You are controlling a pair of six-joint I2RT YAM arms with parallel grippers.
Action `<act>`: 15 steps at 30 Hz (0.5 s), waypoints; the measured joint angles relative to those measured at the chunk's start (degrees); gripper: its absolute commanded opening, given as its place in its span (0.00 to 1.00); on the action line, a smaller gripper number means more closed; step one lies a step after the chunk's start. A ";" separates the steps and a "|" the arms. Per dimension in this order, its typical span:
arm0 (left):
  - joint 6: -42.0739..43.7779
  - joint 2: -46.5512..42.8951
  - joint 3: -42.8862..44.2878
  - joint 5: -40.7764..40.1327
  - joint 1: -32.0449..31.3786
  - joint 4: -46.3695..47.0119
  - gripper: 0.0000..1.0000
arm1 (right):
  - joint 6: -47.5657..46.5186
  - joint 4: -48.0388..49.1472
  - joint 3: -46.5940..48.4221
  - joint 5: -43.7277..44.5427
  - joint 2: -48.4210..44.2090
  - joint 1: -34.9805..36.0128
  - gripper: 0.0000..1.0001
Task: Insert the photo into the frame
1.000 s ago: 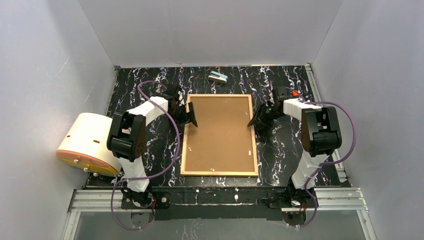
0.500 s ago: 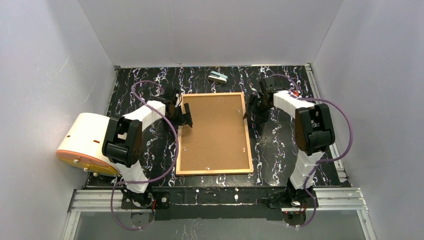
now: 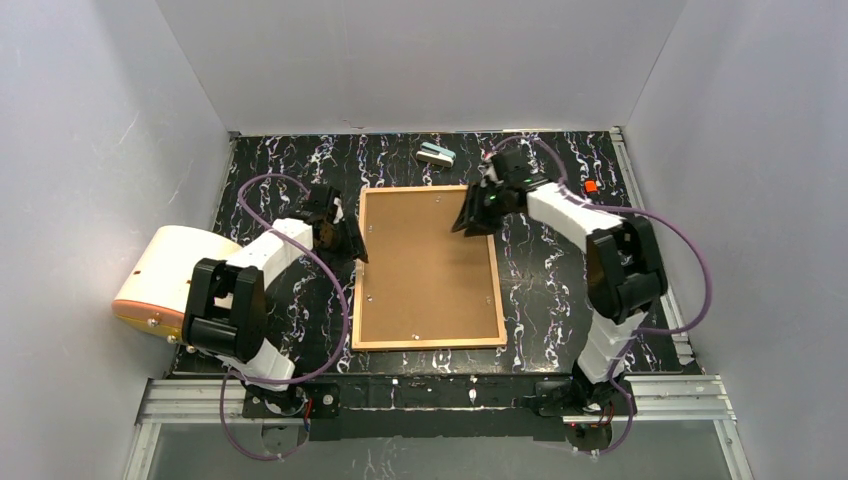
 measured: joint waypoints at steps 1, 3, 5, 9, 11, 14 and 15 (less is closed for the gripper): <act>-0.37 -0.24 -1.07 0.13 0.00 0.15 0.54 | 0.70 1.11 0.00 -1.55 1.18 2.14 0.43; -1.22 -0.68 -3.15 0.13 0.00 0.46 0.48 | 2.08 3.39 0.09 -4.83 3.96 6.19 0.34; -2.27 -1.33 -5.31 0.07 -0.02 0.83 0.42 | 2.86 4.85 0.68 -7.91 7.17 9.79 0.31; -4.44 -2.95 -8.61 -0.09 0.00 1.92 0.23 | 3.13 5.73 3.98 -12.35 13.97 14.23 0.30; -5.46 -3.58 -9.33 0.42 -0.04 2.86 0.16 | 2.97 5.86 5.49 -13.53 16.44 15.54 0.29; -6.40 -3.82 -9.79 1.31 -0.02 3.87 0.09 | 2.97 5.84 6.80 -14.47 18.38 17.42 0.27; -6.54 -3.98 -9.90 1.51 -0.02 3.96 0.07 | 3.08 5.88 7.28 -14.73 18.95 18.08 0.26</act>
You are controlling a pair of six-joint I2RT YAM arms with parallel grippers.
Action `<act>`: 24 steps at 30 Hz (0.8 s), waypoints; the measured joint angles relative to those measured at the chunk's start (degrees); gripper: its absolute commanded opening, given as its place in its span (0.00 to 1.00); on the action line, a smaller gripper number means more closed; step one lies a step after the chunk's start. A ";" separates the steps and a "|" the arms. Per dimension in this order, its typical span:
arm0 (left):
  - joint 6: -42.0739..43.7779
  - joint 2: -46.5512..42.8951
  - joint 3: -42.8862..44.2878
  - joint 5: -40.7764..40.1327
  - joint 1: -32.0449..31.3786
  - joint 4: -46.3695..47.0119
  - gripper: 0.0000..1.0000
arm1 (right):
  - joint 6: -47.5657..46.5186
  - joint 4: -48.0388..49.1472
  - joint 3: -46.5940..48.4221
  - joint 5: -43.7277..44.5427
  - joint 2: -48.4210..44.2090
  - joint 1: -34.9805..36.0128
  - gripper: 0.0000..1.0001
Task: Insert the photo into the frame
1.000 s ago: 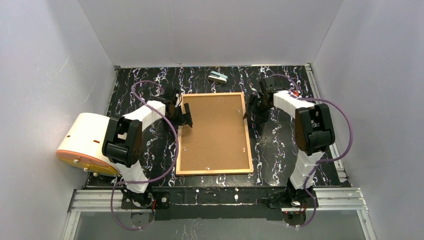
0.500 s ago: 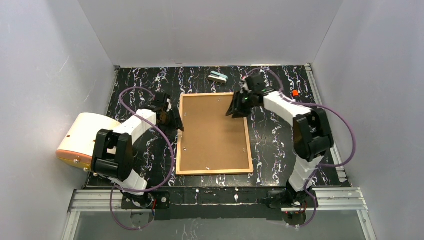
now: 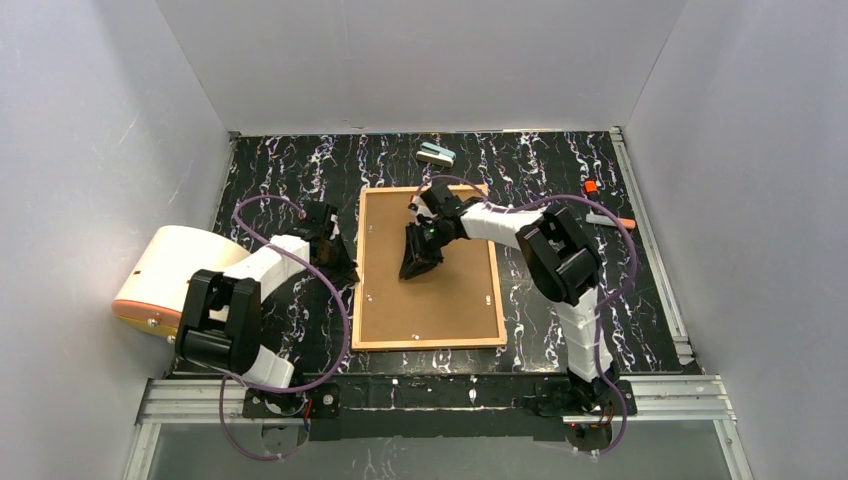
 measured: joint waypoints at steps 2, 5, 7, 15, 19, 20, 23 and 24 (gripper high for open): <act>-0.20 -0.44 -0.44 0.63 0.28 0.35 0.03 | 0.39 0.28 0.94 -0.63 0.96 1.46 0.26; -0.13 -0.83 -0.72 0.94 0.46 0.59 0.00 | 1.38 0.35 2.14 -0.76 1.92 3.65 0.26; -0.02 -0.85 -0.72 1.11 0.50 0.63 0.00 | 2.29 0.46 2.95 -0.57 2.56 5.16 0.27; -0.11 -0.85 -0.79 1.64 0.61 0.72 0.00 | 11.32 5.99 1.66 2.03 2.84 9.94 0.33; -0.20 -1.09 -1.09 1.64 0.66 0.98 0.00 | 15.82 11.19 -1.16 3.32 1.92 10.82 0.31; -0.17 -1.33 -1.33 1.64 0.66 1.09 0.00 | 16.44 11.80 -1.29 3.56 1.92 11.02 0.30; -0.15 -1.70 -1.70 1.68 0.63 1.11 0.00 | 18.10 14.08 -1.90 4.44 1.92 11.78 0.28; -0.13 -1.70 -1.70 1.73 0.63 1.11 0.00 | 18.43 14.56 -2.05 4.72 1.92 11.96 0.27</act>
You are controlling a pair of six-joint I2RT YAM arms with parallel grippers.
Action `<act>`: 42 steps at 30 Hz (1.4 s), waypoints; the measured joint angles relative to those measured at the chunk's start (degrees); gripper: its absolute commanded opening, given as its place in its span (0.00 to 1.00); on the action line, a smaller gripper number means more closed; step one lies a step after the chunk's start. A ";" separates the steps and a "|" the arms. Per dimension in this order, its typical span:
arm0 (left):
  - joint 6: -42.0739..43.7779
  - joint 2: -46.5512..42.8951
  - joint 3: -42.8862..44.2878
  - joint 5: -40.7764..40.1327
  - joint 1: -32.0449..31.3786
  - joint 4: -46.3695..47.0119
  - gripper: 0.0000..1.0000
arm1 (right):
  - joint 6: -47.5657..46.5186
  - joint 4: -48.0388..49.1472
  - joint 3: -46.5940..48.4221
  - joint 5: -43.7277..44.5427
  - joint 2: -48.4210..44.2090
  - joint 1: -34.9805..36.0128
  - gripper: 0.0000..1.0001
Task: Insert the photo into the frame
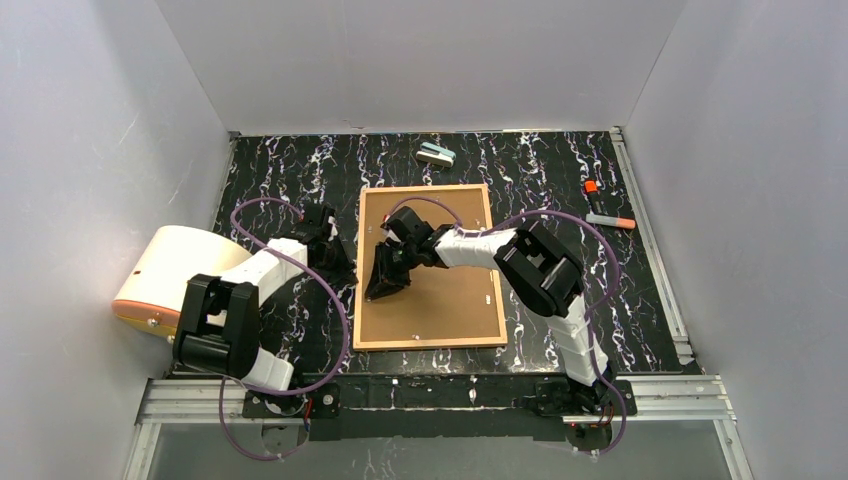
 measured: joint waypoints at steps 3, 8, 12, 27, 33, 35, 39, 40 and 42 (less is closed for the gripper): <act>0.00 0.00 -0.02 0.02 0.00 0.07 0.00 | 0.76 1.11 -0.37 0.31 0.00 0.20 0.26; 0.00 0.00 -0.09 0.15 0.02 0.17 0.00 | 1.77 2.95 -1.36 0.11 0.00 0.22 0.26; 0.02 -0.04 -0.20 0.26 0.02 0.31 0.00 | 2.89 5.79 -2.80 -0.44 -0.11 0.20 0.26; -0.63 -0.11 -0.52 1.03 0.39 0.70 0.00 | 6.38 15.39 -8.44 0.55 -1.55 0.42 0.26; -0.70 -0.11 -0.52 0.87 0.61 0.59 0.00 | 6.43 17.44 -9.03 1.49 -1.53 1.01 0.25; -0.72 -0.11 -0.50 0.81 0.81 0.50 0.00 | 6.47 18.01 -9.11 1.95 -1.53 1.18 0.25; -0.70 -0.13 -0.50 0.59 1.05 0.50 0.00 | 6.51 19.06 -9.35 2.84 -1.53 1.51 0.24; -0.70 -0.13 -0.50 0.50 1.09 0.52 0.00 | 6.54 19.17 -9.38 3.10 -1.53 1.60 0.23; -0.70 -0.15 -0.50 0.37 1.18 0.52 0.00 | 6.56 19.32 -9.38 3.65 -1.53 1.77 0.22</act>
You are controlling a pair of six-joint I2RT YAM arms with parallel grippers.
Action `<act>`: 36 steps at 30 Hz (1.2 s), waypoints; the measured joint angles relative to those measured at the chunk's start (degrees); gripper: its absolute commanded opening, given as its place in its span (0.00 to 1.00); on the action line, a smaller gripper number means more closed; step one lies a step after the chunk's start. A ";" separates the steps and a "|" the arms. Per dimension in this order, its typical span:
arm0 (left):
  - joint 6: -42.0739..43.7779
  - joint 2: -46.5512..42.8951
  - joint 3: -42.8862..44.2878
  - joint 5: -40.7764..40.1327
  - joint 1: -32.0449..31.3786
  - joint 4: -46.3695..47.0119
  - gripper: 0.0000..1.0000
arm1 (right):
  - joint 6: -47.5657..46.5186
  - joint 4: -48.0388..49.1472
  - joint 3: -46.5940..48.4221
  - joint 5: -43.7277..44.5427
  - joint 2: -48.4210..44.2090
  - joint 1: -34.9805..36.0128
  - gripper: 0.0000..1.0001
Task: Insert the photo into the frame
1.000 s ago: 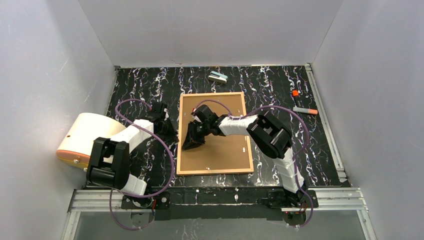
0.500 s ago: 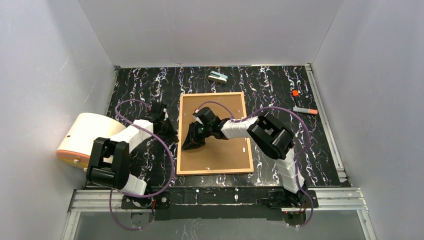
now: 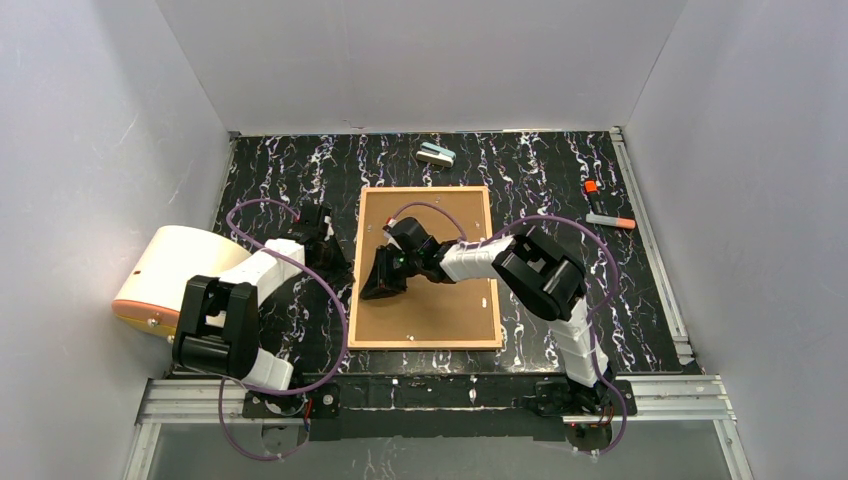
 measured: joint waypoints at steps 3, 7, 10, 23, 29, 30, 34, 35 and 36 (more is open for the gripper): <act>-0.02 -0.02 0.00 -0.17 0.09 0.07 0.00 | 0.02 0.00 0.00 0.94 -0.02 0.24 0.17; -0.02 0.00 0.00 -0.50 0.13 0.22 0.00 | -0.09 -0.94 0.00 3.80 -0.52 0.94 0.07; -0.02 0.00 0.00 -0.50 0.22 0.26 0.00 | -0.26 -1.92 -0.07 6.01 -1.09 1.53 0.03; -2.21 0.61 -0.42 3.06 0.52 1.40 0.00 | 0.85 -4.04 -3.63 16.48 -5.84 3.58 0.24; -3.89 1.79 -1.31 10.45 -0.61 1.01 0.03 | -0.76 -7.30 -6.49 23.17 -10.95 3.93 0.35; -3.89 1.92 -1.33 11.15 -0.81 0.72 0.06 | -0.70 -7.76 -6.86 23.76 -11.45 3.91 0.35; -3.65 2.34 -1.36 13.38 -1.09 -0.37 0.15 | -0.37 -8.52 -9.38 24.87 -13.42 3.69 0.21; -3.56 2.34 -1.36 13.81 -1.09 -0.66 0.15 | -0.11 -8.76 -9.70 24.90 -13.46 3.67 0.18; -3.37 2.40 -1.36 14.23 -1.11 -0.83 0.16 | 0.17 -8.74 -9.88 24.92 -13.46 3.67 0.16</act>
